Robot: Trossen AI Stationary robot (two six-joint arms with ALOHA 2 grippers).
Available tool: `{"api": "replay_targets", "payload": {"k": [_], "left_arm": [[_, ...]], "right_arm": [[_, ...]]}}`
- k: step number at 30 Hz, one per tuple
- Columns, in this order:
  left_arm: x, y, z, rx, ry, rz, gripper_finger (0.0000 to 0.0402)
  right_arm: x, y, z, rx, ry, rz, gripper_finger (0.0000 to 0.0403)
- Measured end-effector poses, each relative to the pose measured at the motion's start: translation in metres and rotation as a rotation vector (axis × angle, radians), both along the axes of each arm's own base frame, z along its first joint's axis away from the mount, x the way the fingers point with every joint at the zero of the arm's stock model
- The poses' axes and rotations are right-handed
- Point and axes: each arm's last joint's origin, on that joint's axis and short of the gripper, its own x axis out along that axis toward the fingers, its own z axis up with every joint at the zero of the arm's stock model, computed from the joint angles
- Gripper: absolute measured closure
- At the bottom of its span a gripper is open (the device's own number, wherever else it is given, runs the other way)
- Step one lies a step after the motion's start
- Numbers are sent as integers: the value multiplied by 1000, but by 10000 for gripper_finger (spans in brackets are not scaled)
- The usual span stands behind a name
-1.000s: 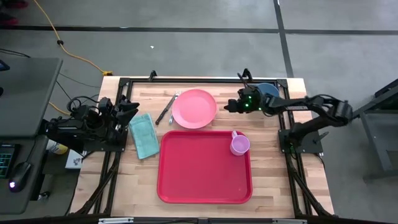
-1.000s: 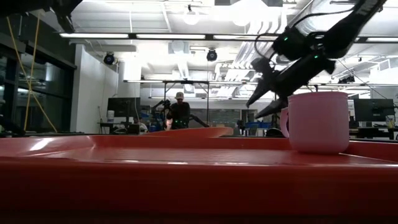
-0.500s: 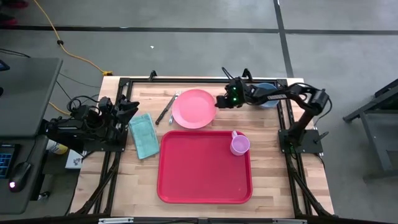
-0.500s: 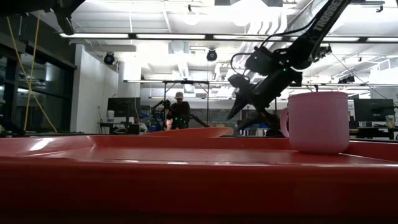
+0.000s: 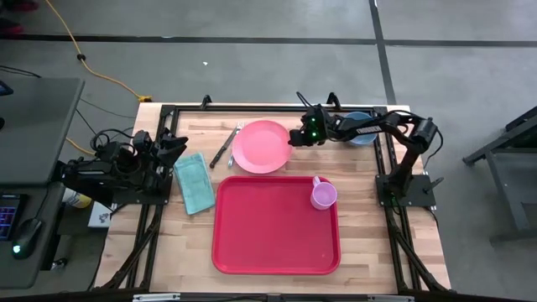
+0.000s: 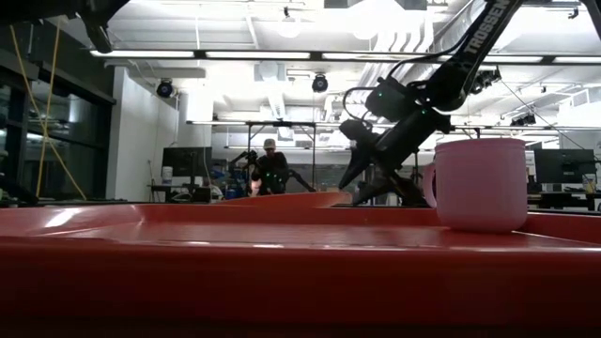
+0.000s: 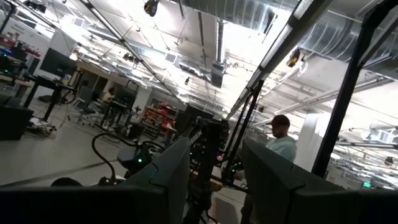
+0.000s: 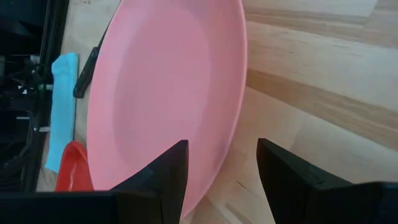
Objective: Set up tray
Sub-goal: Put the pink plate on the red tray to the bottom left of the purple mug
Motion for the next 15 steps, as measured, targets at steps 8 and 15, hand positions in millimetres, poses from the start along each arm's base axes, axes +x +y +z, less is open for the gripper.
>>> {"api": "replay_targets", "payload": {"k": [8,15], "left_arm": [[0,0,0,19,6,12,222],[0,0,0,16,6,18,222]], "right_arm": [[2,-1,2,-10,-26,-23,235],[3,-1,1,-10,-28,-40,235]]}}
